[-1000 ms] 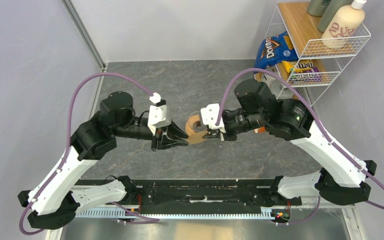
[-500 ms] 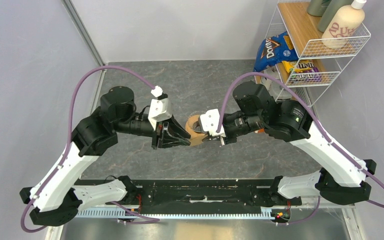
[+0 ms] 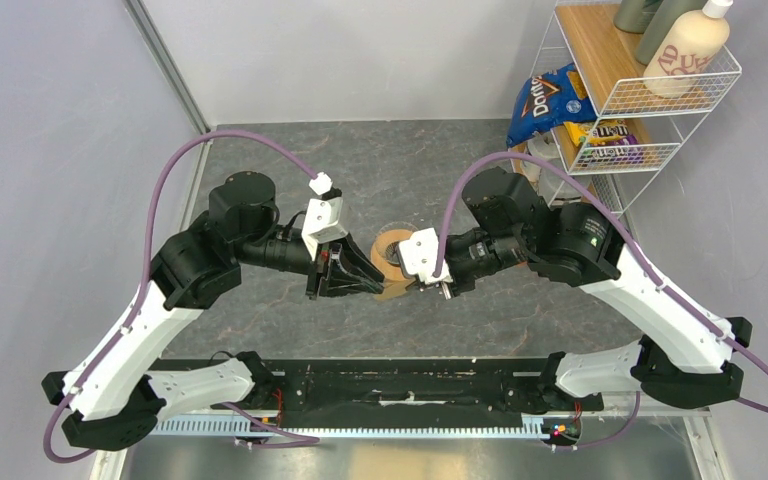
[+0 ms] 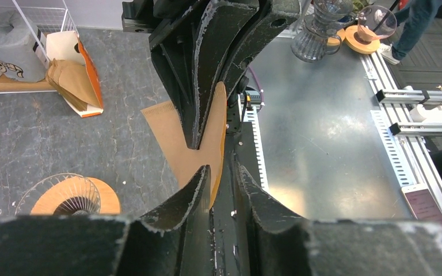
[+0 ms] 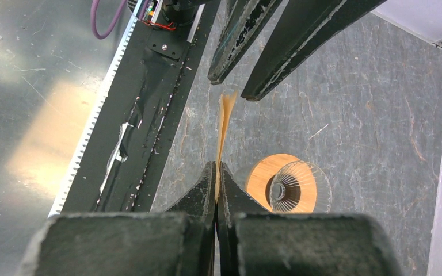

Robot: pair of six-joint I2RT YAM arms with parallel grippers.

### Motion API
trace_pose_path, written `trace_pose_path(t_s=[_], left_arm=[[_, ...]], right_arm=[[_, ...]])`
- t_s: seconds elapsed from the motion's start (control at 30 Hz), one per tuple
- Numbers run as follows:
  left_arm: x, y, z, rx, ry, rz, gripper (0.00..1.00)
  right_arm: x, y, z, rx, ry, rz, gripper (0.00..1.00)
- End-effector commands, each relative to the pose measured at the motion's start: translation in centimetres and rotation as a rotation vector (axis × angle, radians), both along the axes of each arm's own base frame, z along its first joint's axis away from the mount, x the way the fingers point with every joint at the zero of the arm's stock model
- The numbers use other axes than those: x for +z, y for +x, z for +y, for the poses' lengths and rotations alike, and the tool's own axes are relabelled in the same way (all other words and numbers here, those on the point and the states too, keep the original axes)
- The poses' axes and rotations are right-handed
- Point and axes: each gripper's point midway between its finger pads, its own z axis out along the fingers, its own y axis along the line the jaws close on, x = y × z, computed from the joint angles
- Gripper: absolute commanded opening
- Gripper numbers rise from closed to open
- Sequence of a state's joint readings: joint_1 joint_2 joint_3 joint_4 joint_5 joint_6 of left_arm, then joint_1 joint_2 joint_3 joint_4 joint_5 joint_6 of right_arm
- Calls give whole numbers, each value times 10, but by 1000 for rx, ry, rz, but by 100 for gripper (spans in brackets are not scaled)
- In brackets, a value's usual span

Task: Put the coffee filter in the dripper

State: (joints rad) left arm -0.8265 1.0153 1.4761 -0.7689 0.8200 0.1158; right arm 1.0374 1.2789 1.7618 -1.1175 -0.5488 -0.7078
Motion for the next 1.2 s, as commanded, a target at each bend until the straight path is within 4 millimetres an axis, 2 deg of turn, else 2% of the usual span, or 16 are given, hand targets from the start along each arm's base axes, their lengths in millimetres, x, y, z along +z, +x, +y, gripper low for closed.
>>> trace_pose_path(t_s=[0.0, 0.2, 0.4, 0.87, 1.17], left_arm=[[5, -5, 0, -27, -26, 0, 27], [4, -4, -2, -31, -22, 4, 17], [4, -4, -4, -40, -23, 4, 13], [0, 11, -5, 27, -11, -38, 19], [-4, 11, -5, 22, -8, -47, 23]], right_arm=[[12, -6, 0, 28, 35, -20, 0], [12, -8, 1, 47, 34, -32, 0], [12, -10, 2, 51, 28, -30, 0], [16, -8, 8, 19, 49, 6, 0], [16, -4, 11, -22, 48, 34, 0]])
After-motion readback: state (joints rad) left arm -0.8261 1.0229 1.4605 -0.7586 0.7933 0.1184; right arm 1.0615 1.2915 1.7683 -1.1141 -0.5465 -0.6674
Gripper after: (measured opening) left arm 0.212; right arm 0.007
